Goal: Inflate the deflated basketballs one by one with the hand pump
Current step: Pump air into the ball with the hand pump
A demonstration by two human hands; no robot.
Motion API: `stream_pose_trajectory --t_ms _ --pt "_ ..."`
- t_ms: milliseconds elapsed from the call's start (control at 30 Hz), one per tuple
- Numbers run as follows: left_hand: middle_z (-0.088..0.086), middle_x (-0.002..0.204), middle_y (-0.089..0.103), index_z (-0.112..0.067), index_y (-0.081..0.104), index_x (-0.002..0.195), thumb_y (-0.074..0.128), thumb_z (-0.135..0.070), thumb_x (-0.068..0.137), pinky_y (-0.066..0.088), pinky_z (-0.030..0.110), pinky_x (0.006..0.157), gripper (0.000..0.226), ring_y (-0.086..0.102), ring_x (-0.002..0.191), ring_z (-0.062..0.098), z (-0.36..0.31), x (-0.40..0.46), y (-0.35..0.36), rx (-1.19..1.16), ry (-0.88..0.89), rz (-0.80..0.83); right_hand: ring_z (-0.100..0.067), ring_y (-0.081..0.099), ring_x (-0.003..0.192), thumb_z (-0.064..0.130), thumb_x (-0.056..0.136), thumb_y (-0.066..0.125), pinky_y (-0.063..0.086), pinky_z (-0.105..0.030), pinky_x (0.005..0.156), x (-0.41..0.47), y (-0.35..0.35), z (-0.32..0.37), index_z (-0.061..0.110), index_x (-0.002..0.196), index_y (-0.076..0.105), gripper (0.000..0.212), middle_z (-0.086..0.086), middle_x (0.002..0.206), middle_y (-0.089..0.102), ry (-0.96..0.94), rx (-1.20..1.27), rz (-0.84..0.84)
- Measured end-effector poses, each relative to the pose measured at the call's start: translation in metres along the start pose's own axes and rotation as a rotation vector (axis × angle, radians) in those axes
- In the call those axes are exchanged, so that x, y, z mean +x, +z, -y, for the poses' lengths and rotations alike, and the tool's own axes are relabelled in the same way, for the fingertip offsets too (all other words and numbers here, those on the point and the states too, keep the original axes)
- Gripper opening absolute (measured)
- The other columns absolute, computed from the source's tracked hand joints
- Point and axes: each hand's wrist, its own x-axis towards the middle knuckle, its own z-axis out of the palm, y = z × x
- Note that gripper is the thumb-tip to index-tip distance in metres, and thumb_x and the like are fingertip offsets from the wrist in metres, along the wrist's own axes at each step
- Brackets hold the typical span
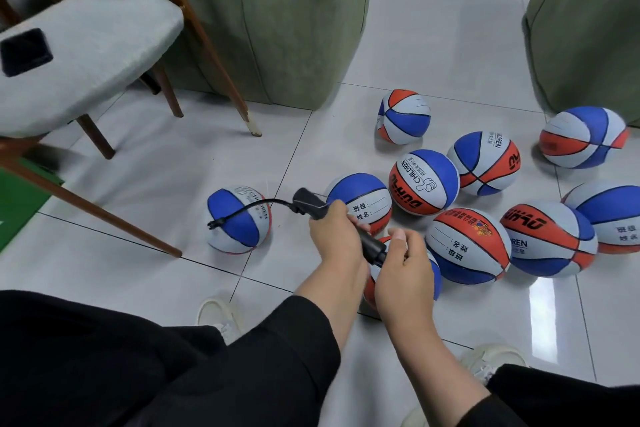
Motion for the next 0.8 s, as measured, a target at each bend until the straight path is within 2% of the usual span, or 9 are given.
stream_pose_trajectory --t_ms 133,233,367,500,600,633,800 --pt "0.002 0.061 0.048 -0.012 0.051 0.099 0.052 -0.007 0.089 0.044 0.023 0.047 0.011 0.046 0.043 0.017 -0.005 -0.002 0.007 0.045 0.012 0.020 0.011 0.055 0.075 0.027 0.109 0.038 0.039 -0.005 0.063 0.000 0.001 0.003 0.024 0.095 0.055 0.022 0.012 0.080 0.061 -0.007 0.002 0.014" --pt "-0.001 0.058 0.048 -0.013 0.050 0.095 0.053 -0.008 0.088 0.044 0.022 0.047 0.009 0.047 0.045 0.016 -0.016 0.002 0.008 0.079 -0.010 0.031 0.011 0.056 0.071 0.033 0.108 0.041 0.040 -0.006 0.061 0.000 0.001 0.008 0.021 0.100 0.057 0.022 0.009 0.079 0.064 -0.017 0.019 0.043" --pt "-0.002 0.058 0.048 -0.013 0.050 0.094 0.055 -0.009 0.089 0.044 0.023 0.049 0.008 0.049 0.042 0.015 -0.038 0.025 0.003 0.059 -0.024 0.010 0.005 0.055 0.071 0.038 0.107 0.043 0.041 -0.013 0.060 -0.004 -0.008 0.008 0.021 0.101 0.059 0.023 0.004 0.077 0.062 -0.001 0.028 0.029" --pt "-0.003 0.058 0.048 -0.015 0.048 0.085 0.055 -0.010 0.088 0.045 0.022 0.048 0.009 0.049 0.040 0.013 -0.040 0.033 -0.005 0.029 -0.083 -0.030 0.002 0.057 0.073 0.039 0.106 0.045 0.040 -0.013 0.059 -0.005 -0.010 0.009 0.026 0.098 0.056 0.019 0.008 0.077 0.062 -0.002 0.000 0.037" --pt "-0.004 0.060 0.048 -0.015 0.048 0.087 0.054 -0.011 0.089 0.045 0.021 0.045 0.008 0.049 0.043 0.013 -0.019 0.015 -0.003 0.014 -0.105 -0.023 -0.005 0.057 0.078 0.036 0.107 0.044 0.040 -0.027 0.065 -0.002 -0.005 0.010 0.026 0.101 0.055 0.016 0.012 0.081 0.062 -0.017 -0.040 0.031" --pt "-0.004 0.059 0.049 -0.015 0.049 0.088 0.054 -0.011 0.090 0.046 0.022 0.046 0.006 0.049 0.043 0.013 -0.012 0.008 -0.001 0.014 -0.094 -0.021 -0.005 0.057 0.080 0.035 0.107 0.044 0.038 -0.028 0.066 0.000 -0.005 0.010 0.025 0.101 0.055 0.015 0.014 0.082 0.062 -0.022 -0.053 0.025" --pt "0.000 0.059 0.050 -0.012 0.052 0.098 0.053 -0.010 0.088 0.047 0.027 0.052 0.010 0.049 0.043 0.016 -0.009 -0.003 0.010 0.050 0.001 0.012 -0.006 0.060 0.081 0.032 0.107 0.044 0.040 -0.016 0.063 0.005 0.002 0.007 0.024 0.102 0.056 0.015 0.015 0.081 0.063 -0.027 -0.044 0.027"
